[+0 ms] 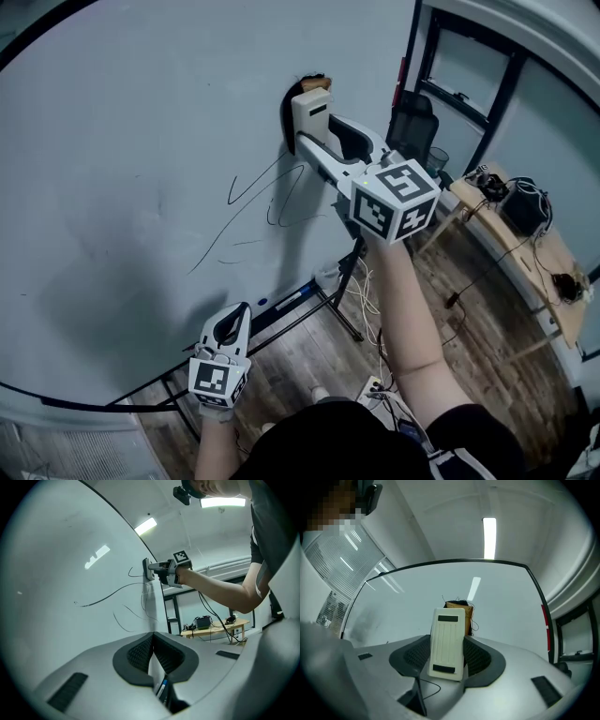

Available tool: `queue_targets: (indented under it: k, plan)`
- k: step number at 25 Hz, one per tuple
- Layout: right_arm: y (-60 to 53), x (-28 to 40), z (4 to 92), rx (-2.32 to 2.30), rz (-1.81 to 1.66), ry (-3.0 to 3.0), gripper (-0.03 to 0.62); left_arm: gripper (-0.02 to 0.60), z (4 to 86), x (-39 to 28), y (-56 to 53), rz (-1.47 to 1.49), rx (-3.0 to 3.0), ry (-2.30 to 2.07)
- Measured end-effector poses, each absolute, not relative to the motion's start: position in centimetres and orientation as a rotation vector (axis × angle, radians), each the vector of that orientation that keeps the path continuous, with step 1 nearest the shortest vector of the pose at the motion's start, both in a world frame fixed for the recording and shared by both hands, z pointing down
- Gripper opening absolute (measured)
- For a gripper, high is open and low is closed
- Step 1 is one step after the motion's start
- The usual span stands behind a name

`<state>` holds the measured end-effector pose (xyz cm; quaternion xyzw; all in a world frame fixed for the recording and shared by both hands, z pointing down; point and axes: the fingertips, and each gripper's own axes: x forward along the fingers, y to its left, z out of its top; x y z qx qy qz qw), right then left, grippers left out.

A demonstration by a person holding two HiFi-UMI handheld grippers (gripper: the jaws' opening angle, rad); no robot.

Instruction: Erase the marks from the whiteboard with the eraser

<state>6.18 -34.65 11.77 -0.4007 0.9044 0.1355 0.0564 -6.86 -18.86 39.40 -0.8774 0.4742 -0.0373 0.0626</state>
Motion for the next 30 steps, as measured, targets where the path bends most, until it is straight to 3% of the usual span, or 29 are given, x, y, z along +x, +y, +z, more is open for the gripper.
queue_targets:
  k: [13,30]
  plan:
    - [-35.4,7.9,14.7,-1.32,0.402,2.697,0.242,0.018,40.1,-6.4,-18.0,-0.147,-2.661,1.436]
    - [-28.0,-4.9,20.7,-1.123,0.481,2.866,0.242,0.018,42.4,-8.4,-15.3,-0.173,-2.681,1.476]
